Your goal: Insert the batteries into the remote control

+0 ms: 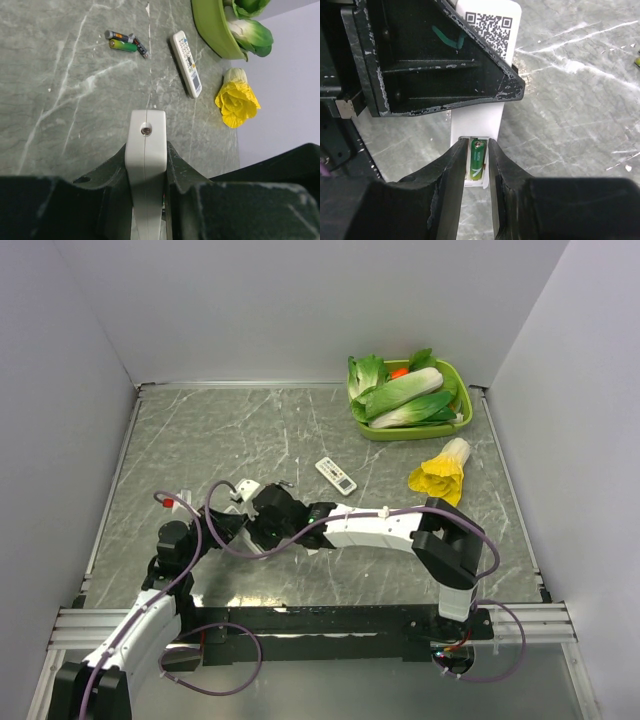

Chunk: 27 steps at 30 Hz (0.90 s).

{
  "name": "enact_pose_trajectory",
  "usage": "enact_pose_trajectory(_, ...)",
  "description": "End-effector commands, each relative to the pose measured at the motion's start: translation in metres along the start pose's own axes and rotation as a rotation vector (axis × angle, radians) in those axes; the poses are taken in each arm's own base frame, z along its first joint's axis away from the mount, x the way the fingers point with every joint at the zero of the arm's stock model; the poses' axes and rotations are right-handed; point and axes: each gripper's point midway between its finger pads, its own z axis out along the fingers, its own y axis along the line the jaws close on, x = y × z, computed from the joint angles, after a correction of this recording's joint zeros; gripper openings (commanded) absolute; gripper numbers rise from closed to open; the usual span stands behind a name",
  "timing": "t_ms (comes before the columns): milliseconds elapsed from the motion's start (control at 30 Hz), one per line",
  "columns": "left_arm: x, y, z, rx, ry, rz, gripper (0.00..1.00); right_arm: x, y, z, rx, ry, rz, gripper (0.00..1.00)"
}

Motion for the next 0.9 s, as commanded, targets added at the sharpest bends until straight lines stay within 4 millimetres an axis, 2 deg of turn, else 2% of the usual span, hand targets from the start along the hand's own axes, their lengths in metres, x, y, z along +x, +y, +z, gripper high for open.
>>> enact_pose_trajectory(0, -0.012, -0.023, -0.001, 0.076, -0.042, -0.01, 0.02, 0.009, -0.011, 0.006, 0.087, 0.039, -0.023, 0.27)
enact_pose_trajectory(167, -0.012, -0.02, 0.0, 0.061, -0.042, -0.01, 0.02, 0.009, -0.01, 0.006, 0.079, 0.033, -0.015, 0.2)
enact_pose_trajectory(367, -0.011, -0.014, 0.001, 0.034, -0.04, -0.006, 0.02, 0.005, -0.005, -0.001, 0.046, -0.007, 0.014, 0.06)
enact_pose_trajectory(500, -0.012, -0.01, 0.002, 0.008, -0.044, -0.001, 0.02, 0.0, -0.009, -0.009, 0.043, -0.037, 0.047, 0.03)
enact_pose_trajectory(700, -0.011, 0.0, 0.004, -0.044, -0.031, 0.007, 0.02, 0.009, -0.014, -0.009, 0.02, -0.025, 0.101, 0.0)
enact_pose_trajectory(867, -0.009, 0.007, 0.008, -0.095, -0.014, 0.014, 0.02, 0.008, -0.018, -0.01, -0.005, -0.055, 0.153, 0.0)
